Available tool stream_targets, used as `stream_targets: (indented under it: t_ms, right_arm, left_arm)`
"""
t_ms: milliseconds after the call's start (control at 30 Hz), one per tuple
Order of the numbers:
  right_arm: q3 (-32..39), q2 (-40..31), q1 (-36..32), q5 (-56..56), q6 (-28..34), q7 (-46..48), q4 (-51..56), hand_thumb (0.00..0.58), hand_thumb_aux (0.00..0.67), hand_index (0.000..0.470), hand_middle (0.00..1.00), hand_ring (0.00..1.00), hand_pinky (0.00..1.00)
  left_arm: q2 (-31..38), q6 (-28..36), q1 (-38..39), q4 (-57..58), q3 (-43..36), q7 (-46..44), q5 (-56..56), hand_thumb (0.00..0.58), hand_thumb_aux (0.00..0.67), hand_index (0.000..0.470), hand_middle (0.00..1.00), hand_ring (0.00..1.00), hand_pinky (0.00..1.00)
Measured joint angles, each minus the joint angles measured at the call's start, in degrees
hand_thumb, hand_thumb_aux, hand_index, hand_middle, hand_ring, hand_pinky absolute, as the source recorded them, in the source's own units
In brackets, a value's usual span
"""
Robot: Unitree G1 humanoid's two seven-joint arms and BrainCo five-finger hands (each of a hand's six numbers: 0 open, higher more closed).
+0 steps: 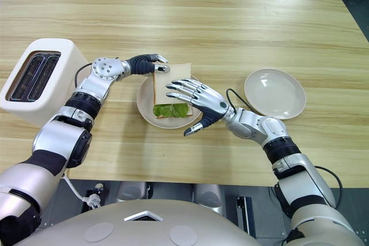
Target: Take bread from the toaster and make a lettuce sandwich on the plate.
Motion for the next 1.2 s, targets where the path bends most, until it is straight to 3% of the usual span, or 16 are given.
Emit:
stream_targets:
  t_ms: [467, 867, 1200]
  right_arm:
    - [0.0, 0.0, 0.3, -0.5, 1.9, 0.7, -0.2, 0.000, 0.000, 0.000, 0.00, 0.00, 0.00]
    - [0.1, -0.1, 0.2, 0.5, 2.1, 3.8, 0.1, 0.000, 0.000, 0.000, 0.00, 0.00, 0.00]
    - [1.5, 0.0, -1.3, 4.8, 2.4, 15.3, 5.2, 0.000, 0.000, 0.000, 0.00, 0.00, 0.00]
  left_arm:
    - [-1.5, 2.7, 0.0, 0.8, 3.2, -6.9, -5.1, 0.580, 0.670, 0.460, 1.00, 1.00, 1.00]
    - [-1.2, 1.9, 0.6, 3.4, 0.5, -2.4, 0.1, 0.580, 0.670, 0.460, 1.00, 1.00, 1.00]
    - [-1.5, 0.4, 0.6, 5.6, -0.2, 1.5, 3.9, 0.580, 0.670, 0.460, 1.00, 1.00, 1.00]
